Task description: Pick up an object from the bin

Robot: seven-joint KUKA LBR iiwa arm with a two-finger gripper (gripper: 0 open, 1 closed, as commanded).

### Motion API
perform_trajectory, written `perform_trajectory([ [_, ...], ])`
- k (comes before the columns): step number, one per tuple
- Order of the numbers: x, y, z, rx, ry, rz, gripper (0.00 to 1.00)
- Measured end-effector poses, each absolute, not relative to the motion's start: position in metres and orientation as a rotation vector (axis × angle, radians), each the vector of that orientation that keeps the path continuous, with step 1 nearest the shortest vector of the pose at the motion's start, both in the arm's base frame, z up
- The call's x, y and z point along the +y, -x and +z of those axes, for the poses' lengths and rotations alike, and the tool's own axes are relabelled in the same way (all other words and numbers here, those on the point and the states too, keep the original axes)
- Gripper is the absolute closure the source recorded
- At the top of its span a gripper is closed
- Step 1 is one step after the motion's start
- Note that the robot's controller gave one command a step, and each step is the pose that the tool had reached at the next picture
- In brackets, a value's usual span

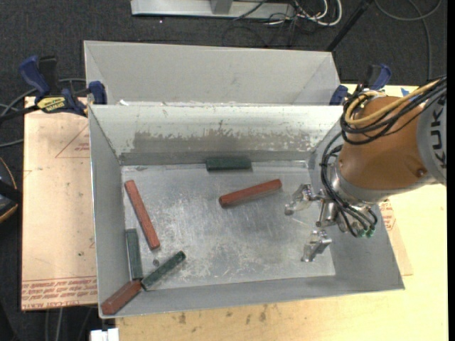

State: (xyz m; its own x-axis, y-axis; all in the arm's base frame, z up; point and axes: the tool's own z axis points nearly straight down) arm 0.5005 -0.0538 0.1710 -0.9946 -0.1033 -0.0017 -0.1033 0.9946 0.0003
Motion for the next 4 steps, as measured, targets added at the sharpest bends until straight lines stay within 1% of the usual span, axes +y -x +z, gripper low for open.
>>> perform_trajectory([
  [1,-0.026,-0.552,0.128,3.126,0.197,0.000,0.00],
  [2,0.008,-0.569,0.097,3.137,0.084,0.002,0.00],
  [3,0.023,-0.602,0.110,3.136,0.202,0.002,0.00],
  [4,0.025,-0.648,0.079,3.118,0.129,0.005,1.00],
])
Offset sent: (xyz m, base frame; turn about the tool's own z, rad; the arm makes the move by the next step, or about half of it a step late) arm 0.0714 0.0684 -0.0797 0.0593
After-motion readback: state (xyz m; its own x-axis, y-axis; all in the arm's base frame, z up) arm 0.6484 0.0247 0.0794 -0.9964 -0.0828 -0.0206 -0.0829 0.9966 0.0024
